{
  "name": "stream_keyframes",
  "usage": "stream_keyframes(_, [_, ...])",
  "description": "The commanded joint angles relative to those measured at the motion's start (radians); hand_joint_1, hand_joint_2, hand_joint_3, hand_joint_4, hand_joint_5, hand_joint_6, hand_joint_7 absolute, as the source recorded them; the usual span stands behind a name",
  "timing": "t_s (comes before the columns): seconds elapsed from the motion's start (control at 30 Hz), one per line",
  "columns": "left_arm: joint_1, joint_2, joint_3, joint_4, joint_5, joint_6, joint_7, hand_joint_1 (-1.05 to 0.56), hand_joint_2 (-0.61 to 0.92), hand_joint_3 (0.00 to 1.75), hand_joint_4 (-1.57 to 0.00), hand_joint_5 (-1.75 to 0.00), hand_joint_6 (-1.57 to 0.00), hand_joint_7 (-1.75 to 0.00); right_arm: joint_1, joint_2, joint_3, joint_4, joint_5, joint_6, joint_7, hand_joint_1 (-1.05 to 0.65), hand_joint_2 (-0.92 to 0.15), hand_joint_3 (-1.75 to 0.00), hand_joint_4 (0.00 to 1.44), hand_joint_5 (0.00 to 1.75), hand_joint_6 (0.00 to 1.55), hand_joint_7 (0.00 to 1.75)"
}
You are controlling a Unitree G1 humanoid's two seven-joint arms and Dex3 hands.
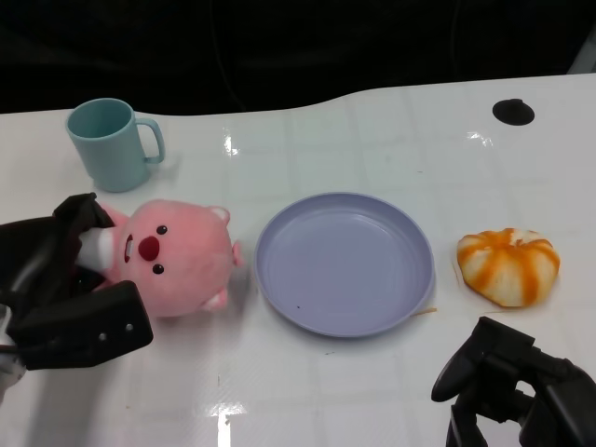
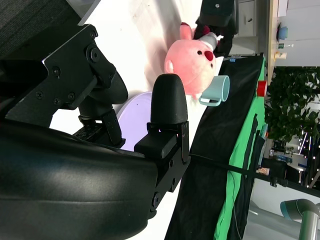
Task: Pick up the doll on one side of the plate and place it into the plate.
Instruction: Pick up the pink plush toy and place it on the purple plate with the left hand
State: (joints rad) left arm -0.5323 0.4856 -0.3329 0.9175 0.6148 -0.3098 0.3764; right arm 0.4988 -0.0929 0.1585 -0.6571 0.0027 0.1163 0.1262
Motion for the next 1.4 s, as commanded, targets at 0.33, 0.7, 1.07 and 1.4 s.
stream_keyframes(0.33, [0.087, 0.054, 0.097, -0.408, -0.018, 0.138, -0.165, -0.15, 0.50, 1.02, -0.90, -1.75, -0.69, -1.75, -0.009, -0.003, 0.001, 0.004, 0.006, -0.008, 0.000, 0.11, -0.45, -1.36, 0.72, 1.75, 0.58, 1.56])
stream_keyframes(0.7, [0.053, -0.035, 0.085, -0.584, -0.027, 0.232, -0.312, -0.16, 0.54, 0.84, -0.88, -1.75, -0.65, -1.75, -0.011, -0.005, 0.002, 0.009, 0.007, -0.012, 0.002, 0.11, -0.45, -1.37, 0.71, 1.75, 0.58, 1.57])
stream_keyframes(1.07, [-0.047, -0.192, 0.005, -0.556, 0.003, 0.329, -0.395, -0.13, 0.49, 0.99, -0.92, -1.75, -0.71, -1.75, -0.006, -0.005, 0.011, 0.006, 0.009, -0.015, 0.003, 0.10, -0.44, -1.38, 0.72, 1.75, 0.58, 1.57])
stream_keyframes(1.4, [-0.109, -0.276, -0.053, -0.464, 0.014, 0.338, -0.396, -0.15, 0.50, 1.02, -0.91, -1.75, -0.71, -1.75, 0.006, -0.004, 0.023, -0.012, 0.010, 0.001, 0.001, 0.10, -0.44, -1.38, 0.72, 1.75, 0.58, 1.57])
